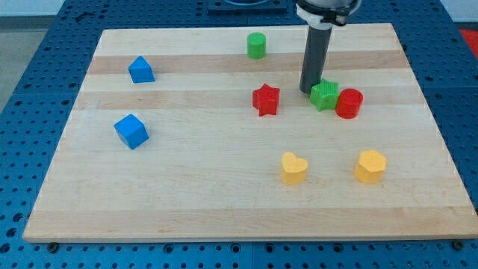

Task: Slide green circle closer to red star

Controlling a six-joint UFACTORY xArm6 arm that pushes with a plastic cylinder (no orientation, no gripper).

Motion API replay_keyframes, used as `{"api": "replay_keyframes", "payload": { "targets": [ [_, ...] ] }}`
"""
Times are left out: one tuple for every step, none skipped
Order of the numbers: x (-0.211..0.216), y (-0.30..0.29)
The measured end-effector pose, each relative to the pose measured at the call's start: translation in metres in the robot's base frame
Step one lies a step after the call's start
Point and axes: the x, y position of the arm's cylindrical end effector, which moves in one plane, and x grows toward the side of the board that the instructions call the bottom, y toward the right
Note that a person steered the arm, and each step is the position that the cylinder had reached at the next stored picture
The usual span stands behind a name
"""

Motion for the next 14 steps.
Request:
{"api": "replay_keyframes", "payload": {
  "targets": [
    [0.0,-0.009],
    [-0.03,-0.028],
    [-0.041,-0.029],
    [-0.042,-0.029],
    [-0.044,-0.029],
    [-0.077,-0.034],
    [-0.114,-0.068],
    [-0.141,-0.09],
    [-0.155,-0.095],
    [-0.177,-0.102],
    [-0.175,-0.136],
    [-0.149,-0.156],
    [-0.128,-0.147],
    [-0.141,-0.154]
  ]
}}
